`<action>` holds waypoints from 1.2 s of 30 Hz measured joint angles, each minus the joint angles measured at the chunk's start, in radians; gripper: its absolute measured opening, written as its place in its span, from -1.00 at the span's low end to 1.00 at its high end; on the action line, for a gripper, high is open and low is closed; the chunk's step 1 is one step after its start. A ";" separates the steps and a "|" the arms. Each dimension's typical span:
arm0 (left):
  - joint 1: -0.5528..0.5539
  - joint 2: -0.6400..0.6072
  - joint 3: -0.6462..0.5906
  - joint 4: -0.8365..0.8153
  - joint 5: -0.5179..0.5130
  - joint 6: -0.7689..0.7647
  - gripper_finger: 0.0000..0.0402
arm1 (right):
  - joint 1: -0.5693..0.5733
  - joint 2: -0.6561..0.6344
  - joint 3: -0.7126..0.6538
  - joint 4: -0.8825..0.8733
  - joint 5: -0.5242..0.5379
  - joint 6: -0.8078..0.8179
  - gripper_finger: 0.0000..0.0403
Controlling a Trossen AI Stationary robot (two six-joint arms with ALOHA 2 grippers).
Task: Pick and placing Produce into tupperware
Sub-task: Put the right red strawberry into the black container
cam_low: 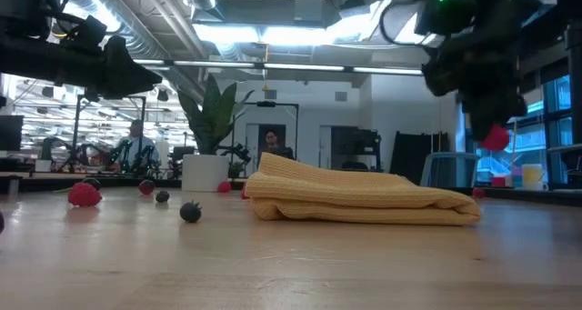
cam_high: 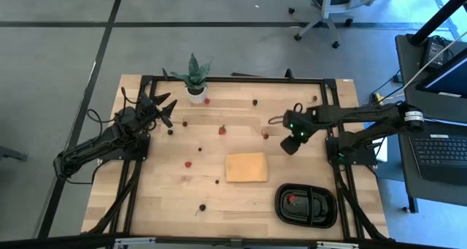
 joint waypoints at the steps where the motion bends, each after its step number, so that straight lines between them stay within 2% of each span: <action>1: 0.000 0.000 0.000 0.000 0.000 0.000 0.07 | 0.038 0.000 0.006 0.001 -0.010 0.028 -0.54; 5: 0.000 0.000 0.000 0.000 0.000 0.000 0.07 | 0.188 0.000 0.029 0.027 -0.040 0.133 -0.54; 11: 0.000 0.000 0.000 0.000 0.000 0.000 0.07 | 0.400 0.000 0.038 0.189 -0.049 0.271 -0.54; 19: 0.000 0.000 0.000 0.000 0.000 0.000 0.07 | 0.611 0.015 0.039 0.314 0.070 0.307 -0.54; 26: 0.000 0.000 0.000 0.000 0.000 -0.002 0.07 | 0.713 0.104 0.039 0.417 0.108 0.303 -0.53; 36: 0.000 0.000 0.000 0.000 0.000 -0.004 0.07 | 0.750 0.263 0.039 0.441 0.109 0.297 -0.47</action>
